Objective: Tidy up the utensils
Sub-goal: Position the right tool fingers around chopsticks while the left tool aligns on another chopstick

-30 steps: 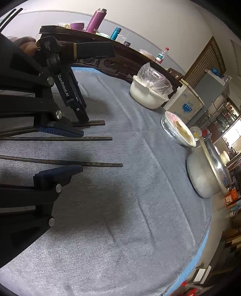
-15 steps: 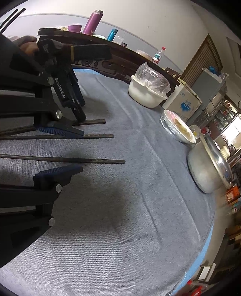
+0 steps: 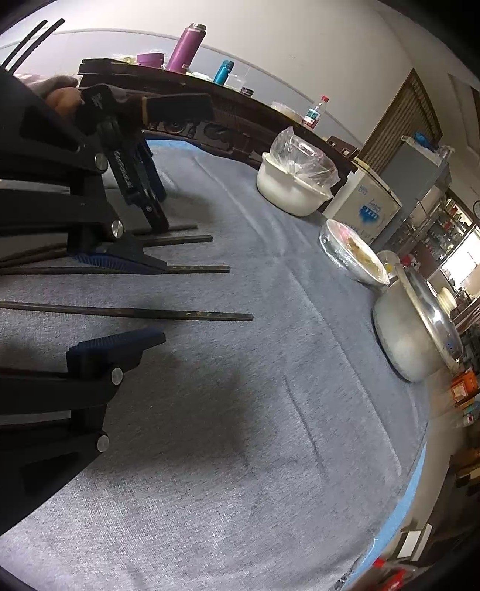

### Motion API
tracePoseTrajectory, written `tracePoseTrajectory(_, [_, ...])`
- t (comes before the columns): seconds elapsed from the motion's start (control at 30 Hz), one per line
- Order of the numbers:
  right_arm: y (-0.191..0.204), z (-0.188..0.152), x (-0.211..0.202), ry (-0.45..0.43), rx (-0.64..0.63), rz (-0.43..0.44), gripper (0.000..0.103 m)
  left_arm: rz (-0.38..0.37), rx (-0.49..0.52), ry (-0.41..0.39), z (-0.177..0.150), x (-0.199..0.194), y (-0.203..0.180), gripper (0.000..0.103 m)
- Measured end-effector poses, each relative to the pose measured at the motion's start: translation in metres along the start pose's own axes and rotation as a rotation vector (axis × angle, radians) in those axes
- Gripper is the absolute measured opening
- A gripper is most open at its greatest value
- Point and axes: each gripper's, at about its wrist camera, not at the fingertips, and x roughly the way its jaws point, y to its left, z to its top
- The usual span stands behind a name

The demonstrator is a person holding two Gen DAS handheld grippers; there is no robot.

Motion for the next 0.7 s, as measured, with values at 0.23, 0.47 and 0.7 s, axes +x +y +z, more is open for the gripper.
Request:
tracePoseTrajectory(0.23, [0.027, 0.011, 0.019, 0.043, -0.083, 0.000, 0.031, -0.027, -0.078, -0.003, -0.009, -0.008, 0.023, 0.063])
tracePoseTrajectory(0.47, [0.073, 0.041, 0.074, 0.147, -0.235, -0.076, 0.025, -0.041, -0.163, 0.013, 0.002, -0.004, 0.033, 0.040])
tracePoseTrajectory(0.7, [0.085, 0.055, 0.122, 0.267, -0.286, -0.227, 0.020, -0.069, -0.204, 0.030, 0.013, -0.001, 0.014, 0.018])
